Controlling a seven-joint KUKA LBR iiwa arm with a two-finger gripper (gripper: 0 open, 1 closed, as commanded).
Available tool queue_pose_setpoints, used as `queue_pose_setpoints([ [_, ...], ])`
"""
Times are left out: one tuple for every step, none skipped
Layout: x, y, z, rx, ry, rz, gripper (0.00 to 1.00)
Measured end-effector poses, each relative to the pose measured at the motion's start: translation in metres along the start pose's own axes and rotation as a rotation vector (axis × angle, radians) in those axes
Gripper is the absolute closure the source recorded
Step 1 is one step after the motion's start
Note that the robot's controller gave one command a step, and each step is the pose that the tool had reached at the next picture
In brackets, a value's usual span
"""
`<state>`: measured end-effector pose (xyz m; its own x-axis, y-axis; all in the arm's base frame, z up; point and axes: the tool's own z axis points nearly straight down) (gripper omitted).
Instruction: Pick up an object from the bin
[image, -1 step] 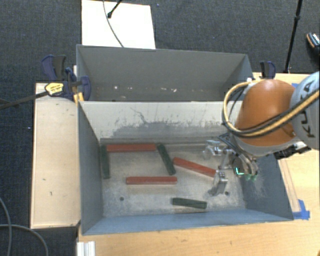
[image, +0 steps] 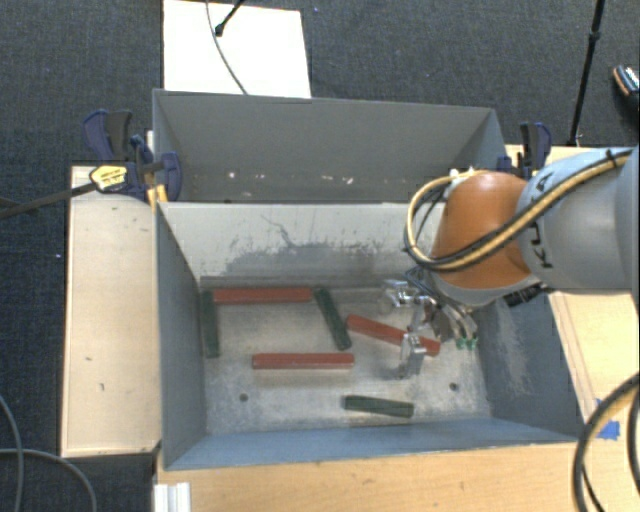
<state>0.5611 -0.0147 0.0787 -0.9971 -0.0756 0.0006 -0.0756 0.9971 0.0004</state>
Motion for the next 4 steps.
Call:
queue_pose_setpoints([
  [-0.021, -0.018, 0.008, 0.001, -0.006, -0.042, 0.00],
  [-0.020, -0.017, 0.008, 0.001, -0.006, -0.042, 1.00],
  [-0.001, 0.002, 0.008, 0.000, -0.003, -0.388, 1.00],
  [-0.023, 0.011, -0.185, 0.004, -0.012, -0.554, 1.00],
])
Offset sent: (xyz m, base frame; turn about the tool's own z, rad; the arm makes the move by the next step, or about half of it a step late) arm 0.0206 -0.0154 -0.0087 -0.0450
